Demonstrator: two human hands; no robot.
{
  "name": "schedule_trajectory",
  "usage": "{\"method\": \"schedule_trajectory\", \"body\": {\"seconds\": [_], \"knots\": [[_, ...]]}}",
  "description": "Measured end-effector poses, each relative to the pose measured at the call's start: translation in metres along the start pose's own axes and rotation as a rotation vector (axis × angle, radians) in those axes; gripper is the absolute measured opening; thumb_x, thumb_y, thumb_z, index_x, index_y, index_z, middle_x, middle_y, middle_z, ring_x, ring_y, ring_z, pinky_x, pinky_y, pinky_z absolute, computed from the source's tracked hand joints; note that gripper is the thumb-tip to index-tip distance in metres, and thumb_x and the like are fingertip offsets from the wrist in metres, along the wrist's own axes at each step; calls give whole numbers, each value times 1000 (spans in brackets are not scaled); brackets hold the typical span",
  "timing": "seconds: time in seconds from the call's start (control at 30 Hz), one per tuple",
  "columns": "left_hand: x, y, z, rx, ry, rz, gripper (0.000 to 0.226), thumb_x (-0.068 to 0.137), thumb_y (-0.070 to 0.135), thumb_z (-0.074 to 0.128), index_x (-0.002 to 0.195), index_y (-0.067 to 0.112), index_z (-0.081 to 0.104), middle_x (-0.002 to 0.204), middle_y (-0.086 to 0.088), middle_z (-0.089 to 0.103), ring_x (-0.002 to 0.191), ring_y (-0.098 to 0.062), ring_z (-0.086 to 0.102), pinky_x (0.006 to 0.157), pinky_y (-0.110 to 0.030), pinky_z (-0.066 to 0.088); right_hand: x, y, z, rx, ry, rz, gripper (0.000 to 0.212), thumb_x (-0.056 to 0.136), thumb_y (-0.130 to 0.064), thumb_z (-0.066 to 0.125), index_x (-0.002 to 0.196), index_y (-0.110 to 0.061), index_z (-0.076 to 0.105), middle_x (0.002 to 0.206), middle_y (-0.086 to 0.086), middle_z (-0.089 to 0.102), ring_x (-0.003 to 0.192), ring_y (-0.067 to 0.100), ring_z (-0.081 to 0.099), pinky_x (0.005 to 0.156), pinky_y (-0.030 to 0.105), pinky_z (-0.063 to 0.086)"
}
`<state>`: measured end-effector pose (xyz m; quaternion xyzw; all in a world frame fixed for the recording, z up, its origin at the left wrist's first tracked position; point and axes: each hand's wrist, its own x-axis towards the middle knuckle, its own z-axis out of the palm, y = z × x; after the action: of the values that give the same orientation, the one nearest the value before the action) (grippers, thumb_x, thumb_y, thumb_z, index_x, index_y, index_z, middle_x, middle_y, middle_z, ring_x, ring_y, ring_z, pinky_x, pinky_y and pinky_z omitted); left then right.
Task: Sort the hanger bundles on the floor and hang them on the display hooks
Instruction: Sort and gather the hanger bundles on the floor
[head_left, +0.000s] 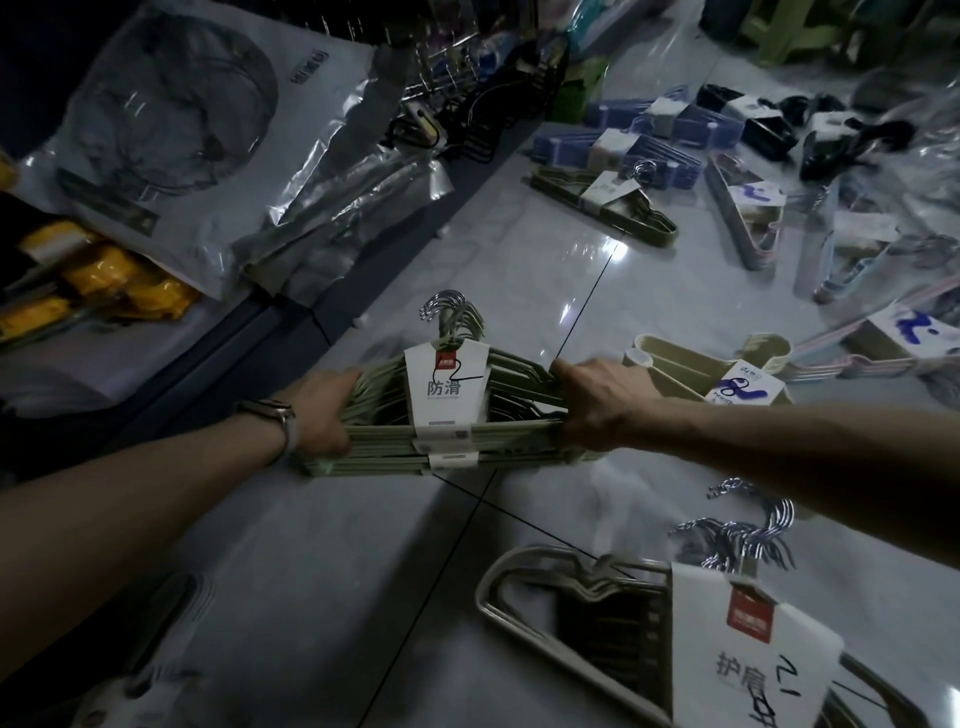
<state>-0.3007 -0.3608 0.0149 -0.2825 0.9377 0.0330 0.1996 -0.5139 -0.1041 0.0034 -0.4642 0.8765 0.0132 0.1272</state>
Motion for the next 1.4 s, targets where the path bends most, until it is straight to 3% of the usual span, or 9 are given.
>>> {"method": "schedule_trajectory", "body": {"seconds": [0.13, 0.33, 0.47, 0.57, 0.9, 0.97, 1.07, 1.27, 1.4], "knots": [[-1, -4, -7, -2, -31, 2, 82, 59, 33, 84, 130, 29, 44, 120, -5, 59, 104, -29, 63, 83, -41, 57, -1, 3, 2, 30, -10, -34, 66, 78, -44, 76, 132, -25, 44, 106, 2, 56, 85, 28, 53, 64, 33, 43], [-8, 21, -50, 132, 50, 95, 133, 59, 64, 87, 162, 27, 10, 157, -2, 34, 140, -25, 42, 106, -40, 45, -13, 21, -2, 40, -41, -131, 90, 83, -64, 71, 154, -27, 29, 141, 3, 54, 117, 29, 59, 86, 43, 56], [-13, 64, -79, 57, 141, 222, 109, 70, 71, 77, 158, 35, 25, 153, 3, 38, 138, -23, 43, 107, -46, 45, -28, 35, -11, -17, -53, -151, 97, 87, -81, 54, 162, -28, 20, 155, 4, 45, 134, 29, 50, 103, 46, 50], [-6, 114, -87, 55, 188, 348, 89, 80, 60, 72, 155, 31, 34, 148, 2, 44, 134, -24, 48, 106, -41, 46, -43, 49, -23, 13, -29, -70, 95, 91, -84, 39, 164, -27, 18, 160, 4, 41, 140, 29, 46, 106, 44, 46], [42, 324, -76, 162, 168, 700, 65, 86, 52, 70, 142, 31, 47, 128, -2, 54, 119, -27, 59, 90, -37, 53, -117, 172, -9, 102, -35, 388, 65, 93, -52, 64, 144, -15, 48, 141, 11, 56, 125, 35, 58, 95, 40, 51], [56, 353, -68, 224, 155, 712, 73, 84, 60, 71, 144, 29, 44, 130, -4, 54, 119, -29, 58, 81, -34, 46, -129, 196, 6, 127, -93, 511, 66, 88, -51, 69, 141, -16, 50, 140, 9, 57, 121, 32, 59, 87, 37, 50], [76, 381, -51, 296, 155, 729, 80, 83, 59, 74, 148, 31, 36, 131, -8, 52, 118, -31, 57, 78, -37, 44, -132, 222, 31, 237, -175, 613, 74, 85, -57, 73, 140, -15, 47, 138, 10, 57, 118, 31, 59, 95, 41, 52], [118, 397, -27, 376, 154, 732, 107, 81, 48, 82, 157, 44, 6, 143, -9, 45, 128, -34, 48, 98, -49, 48, -111, 227, 69, 496, -168, 637, 84, 76, -31, 88, 142, -17, 37, 131, 12, 57, 105, 27, 56, 82, 32, 49], [146, 395, -27, 338, 44, 673, 126, 71, 52, 88, 157, 45, -4, 145, -13, 44, 130, -36, 46, 101, -52, 47, -101, 230, 76, 484, -85, 609, 82, 67, -19, 86, 133, -23, 39, 117, 8, 59, 95, 26, 56, 75, 35, 53]]}}
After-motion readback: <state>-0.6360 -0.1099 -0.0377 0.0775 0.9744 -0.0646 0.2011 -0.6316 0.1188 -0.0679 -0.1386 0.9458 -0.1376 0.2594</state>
